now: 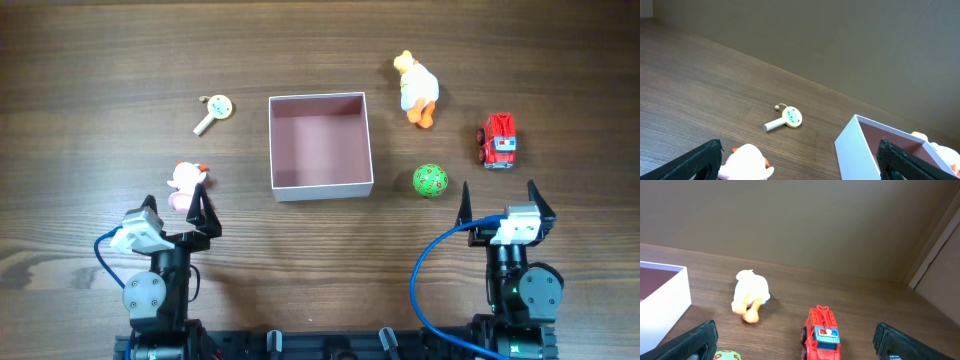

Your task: Pack container

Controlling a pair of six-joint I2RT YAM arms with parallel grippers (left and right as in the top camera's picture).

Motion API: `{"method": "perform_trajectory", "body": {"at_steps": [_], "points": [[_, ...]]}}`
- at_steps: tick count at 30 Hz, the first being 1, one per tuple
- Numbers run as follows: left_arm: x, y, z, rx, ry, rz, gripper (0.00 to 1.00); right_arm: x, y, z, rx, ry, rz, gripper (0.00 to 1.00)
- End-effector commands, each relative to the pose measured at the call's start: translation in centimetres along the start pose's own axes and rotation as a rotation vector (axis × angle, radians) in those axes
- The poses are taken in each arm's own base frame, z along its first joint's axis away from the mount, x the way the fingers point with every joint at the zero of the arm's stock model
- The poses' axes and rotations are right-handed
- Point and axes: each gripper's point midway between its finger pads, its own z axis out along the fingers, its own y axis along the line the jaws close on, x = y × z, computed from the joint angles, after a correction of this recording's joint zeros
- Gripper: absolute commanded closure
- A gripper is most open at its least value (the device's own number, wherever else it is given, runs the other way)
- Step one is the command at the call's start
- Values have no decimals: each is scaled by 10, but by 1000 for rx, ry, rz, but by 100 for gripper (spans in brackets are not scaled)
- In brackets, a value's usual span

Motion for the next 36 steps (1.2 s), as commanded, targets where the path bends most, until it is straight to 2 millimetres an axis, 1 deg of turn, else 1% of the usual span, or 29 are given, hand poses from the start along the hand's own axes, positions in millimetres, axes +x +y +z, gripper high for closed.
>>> {"method": "perform_trajectory", "body": {"at_steps": [1,3,4,6,8,11,13,15,17,20,24,26,27,28,30,31,32,36], "points": [[3,1,0,1,13,-16,0,-5,8,0,-44,-25,-12,0],[3,1,0,1,13,-16,0,-10,22,-1,-129,-48,-13,0],[3,1,0,1,13,-16,0,-9,29,-3,-172,-47,-12,0],[3,1,0,1,13,-16,0,-12,34,-3,-198,-63,-10,0],[3,1,0,1,13,-16,0,-19,45,-7,-265,-94,-14,0],[3,1,0,1,13,-16,0,-22,68,-15,-407,-117,-2,0],[3,1,0,1,13,-16,0,-28,77,-20,-473,-143,-3,0],[3,1,0,1,13,-16,0,-45,76,-23,-475,-201,45,0],[3,1,0,1,13,-16,0,-71,71,-28,-468,-295,78,0],[3,1,0,1,13,-16,0,-103,65,-37,-458,-386,71,0],[3,1,0,1,13,-16,0,-127,62,-37,-475,-351,96,0],[3,1,0,1,13,-16,0,-147,62,-35,-505,-340,94,0],[3,1,0,1,13,-16,0,-156,62,-32,-519,-334,92,0],[3,1,0,1,13,-16,0,-167,62,-25,-533,-316,96,0],[3,1,0,1,13,-16,0,-183,62,-11,-562,-283,105,0],[3,1,0,1,13,-16,0,-191,63,1,-590,-252,114,0],[3,1,0,1,13,-16,0,-198,66,18,-627,-198,133,0],[3,1,0,1,13,-16,0,-211,72,68,-723,-3,229,0]]}}
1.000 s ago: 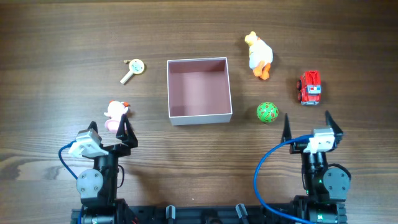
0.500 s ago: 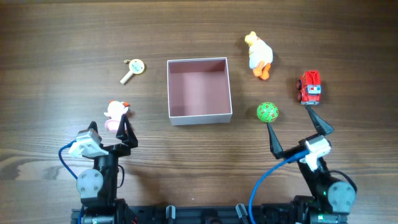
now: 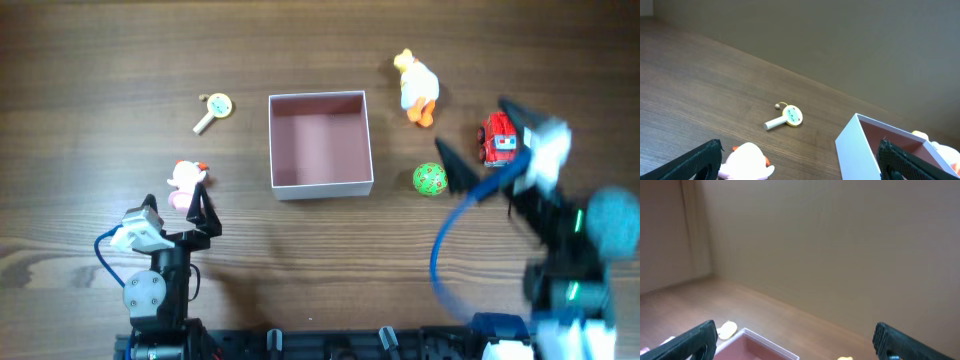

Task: Pack container
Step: 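Move the right gripper up and over the red toy fire truck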

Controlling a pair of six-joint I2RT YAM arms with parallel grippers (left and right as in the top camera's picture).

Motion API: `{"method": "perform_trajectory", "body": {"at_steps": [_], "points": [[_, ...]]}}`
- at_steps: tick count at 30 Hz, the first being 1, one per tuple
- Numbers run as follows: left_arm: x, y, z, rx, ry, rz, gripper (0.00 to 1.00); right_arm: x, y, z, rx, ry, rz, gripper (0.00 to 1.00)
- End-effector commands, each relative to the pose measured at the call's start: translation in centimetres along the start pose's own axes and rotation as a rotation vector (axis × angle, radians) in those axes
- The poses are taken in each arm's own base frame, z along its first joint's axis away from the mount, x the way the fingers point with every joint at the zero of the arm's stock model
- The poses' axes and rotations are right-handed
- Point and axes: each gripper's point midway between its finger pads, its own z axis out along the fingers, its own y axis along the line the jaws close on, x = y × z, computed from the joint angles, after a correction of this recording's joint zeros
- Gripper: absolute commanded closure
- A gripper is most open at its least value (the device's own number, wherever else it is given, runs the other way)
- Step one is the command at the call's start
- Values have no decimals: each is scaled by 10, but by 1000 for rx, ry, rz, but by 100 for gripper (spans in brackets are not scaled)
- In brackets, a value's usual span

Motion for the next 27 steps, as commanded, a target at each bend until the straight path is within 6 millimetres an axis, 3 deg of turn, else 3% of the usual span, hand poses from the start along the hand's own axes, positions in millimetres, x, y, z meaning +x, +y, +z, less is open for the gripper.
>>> {"method": "perform_trajectory", "body": {"at_steps": [1,5,8,11,17,20,23,25,27], "points": [[2,0,0,4,7,-14,0,-16,-15,43,-106,115,158,0],[2,0,0,4,7,-14,0,-21,-42,78,-99,270,314,0],[2,0,0,4,7,-14,0,-15,-57,95,-91,368,327,0],[2,0,0,4,7,-14,0,-1,-75,105,-29,444,363,0],[2,0,0,4,7,-14,0,16,-81,107,2,491,422,0],[2,0,0,4,7,-14,0,39,-114,90,219,574,442,0],[2,0,0,4,7,-14,0,74,-157,43,574,711,539,0],[2,0,0,4,7,-14,0,92,-164,15,677,814,552,0],[2,0,0,4,7,-14,0,103,-162,2,708,878,562,0]]}}
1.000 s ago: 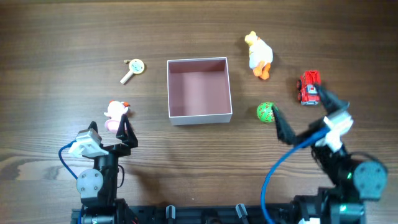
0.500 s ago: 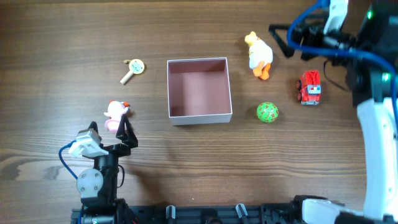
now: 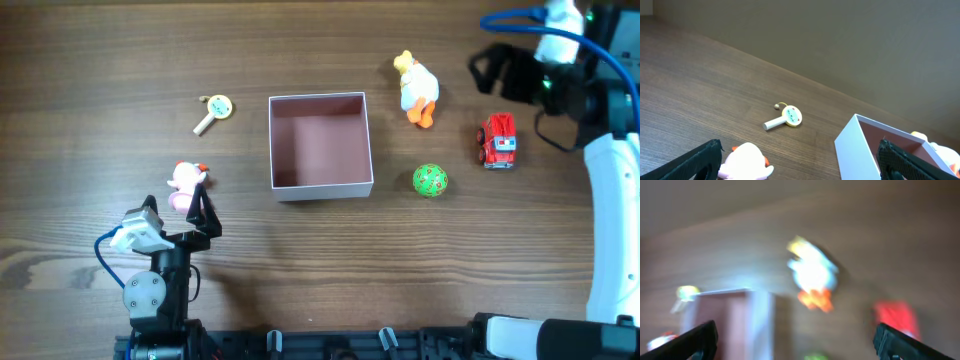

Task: Pack container
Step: 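Move the right gripper up and over the red toy fire truck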

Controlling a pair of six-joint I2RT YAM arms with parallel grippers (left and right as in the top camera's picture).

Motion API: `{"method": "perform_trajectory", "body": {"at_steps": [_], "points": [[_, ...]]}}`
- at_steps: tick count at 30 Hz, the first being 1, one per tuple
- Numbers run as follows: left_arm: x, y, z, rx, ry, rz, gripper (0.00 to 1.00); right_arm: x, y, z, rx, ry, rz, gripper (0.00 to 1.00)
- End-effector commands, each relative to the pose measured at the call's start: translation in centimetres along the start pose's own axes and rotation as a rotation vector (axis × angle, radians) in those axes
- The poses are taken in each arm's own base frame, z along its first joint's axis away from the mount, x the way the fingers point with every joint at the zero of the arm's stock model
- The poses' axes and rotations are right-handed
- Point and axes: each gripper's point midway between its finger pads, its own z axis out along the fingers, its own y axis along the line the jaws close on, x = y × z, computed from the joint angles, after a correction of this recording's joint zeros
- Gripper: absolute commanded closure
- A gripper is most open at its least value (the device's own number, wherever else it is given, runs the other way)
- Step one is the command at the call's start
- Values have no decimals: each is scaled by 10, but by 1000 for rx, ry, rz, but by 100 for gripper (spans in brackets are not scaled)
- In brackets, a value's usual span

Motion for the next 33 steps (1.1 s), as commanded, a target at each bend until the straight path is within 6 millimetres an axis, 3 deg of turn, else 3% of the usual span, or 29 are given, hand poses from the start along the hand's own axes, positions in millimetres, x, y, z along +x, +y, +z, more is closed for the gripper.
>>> {"method": "perform_trajectory", "body": {"at_steps": [1,9,19,26,31,33], "points": [[2,0,0,3,8,-9,0,12,-50,-3,257,50,74,0],[2,0,0,3,8,-9,0,42,-80,24,361,239,-23,0],[2,0,0,3,8,-9,0,91,-98,91,310,513,-56,0],[2,0,0,3,8,-9,0,89,-104,110,284,516,-135,0],[2,0,0,3,8,-9,0,89,-83,122,99,513,-304,0],[2,0,0,3,8,-9,0,92,-88,126,114,530,-312,0]]}}
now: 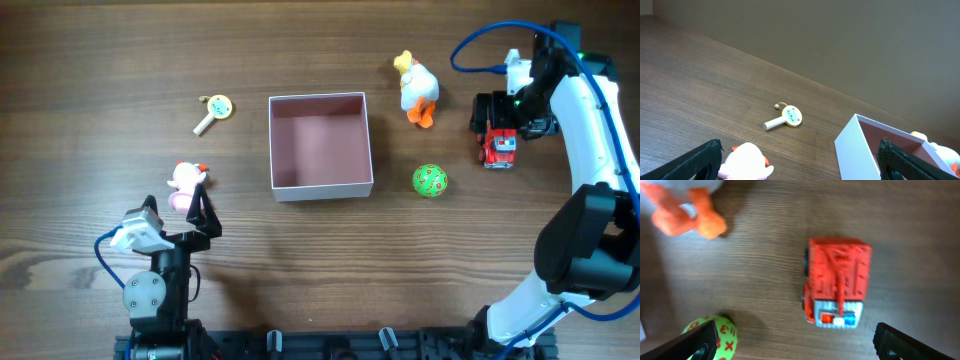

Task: Pack container
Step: 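Move the right gripper up and over the red toy fire truck, then lower the right gripper and close it on the red fire truck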

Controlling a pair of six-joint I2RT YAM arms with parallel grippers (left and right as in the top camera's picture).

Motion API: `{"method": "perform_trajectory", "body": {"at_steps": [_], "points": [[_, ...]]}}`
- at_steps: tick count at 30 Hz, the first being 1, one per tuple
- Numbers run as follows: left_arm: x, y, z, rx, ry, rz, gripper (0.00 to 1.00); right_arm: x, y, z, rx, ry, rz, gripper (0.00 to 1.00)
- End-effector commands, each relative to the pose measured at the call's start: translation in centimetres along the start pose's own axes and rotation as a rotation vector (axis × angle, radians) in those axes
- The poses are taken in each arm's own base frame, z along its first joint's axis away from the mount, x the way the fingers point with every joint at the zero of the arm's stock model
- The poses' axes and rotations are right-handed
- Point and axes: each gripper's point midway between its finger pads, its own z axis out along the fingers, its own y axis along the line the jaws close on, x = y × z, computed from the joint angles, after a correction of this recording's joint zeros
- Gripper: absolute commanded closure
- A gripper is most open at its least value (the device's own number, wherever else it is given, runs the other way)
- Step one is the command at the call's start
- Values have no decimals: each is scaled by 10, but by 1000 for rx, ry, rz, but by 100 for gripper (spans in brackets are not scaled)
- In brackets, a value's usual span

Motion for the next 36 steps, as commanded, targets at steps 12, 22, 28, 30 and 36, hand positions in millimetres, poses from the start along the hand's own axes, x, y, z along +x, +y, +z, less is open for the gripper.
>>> {"method": "perform_trajectory", "body": {"at_steps": [12,22,28,30,36], "points": [[2,0,0,3,8,-9,0,7,-22,41,17,94,-63,0],[2,0,0,3,8,-9,0,3,-29,41,54,82,-65,0],[2,0,0,3,8,-9,0,5,-26,48,28,76,-117,0],[2,0,0,3,8,-9,0,6,-27,50,29,76,-112,0],[2,0,0,3,8,-9,0,2,-29,51,34,59,-108,0]]}}
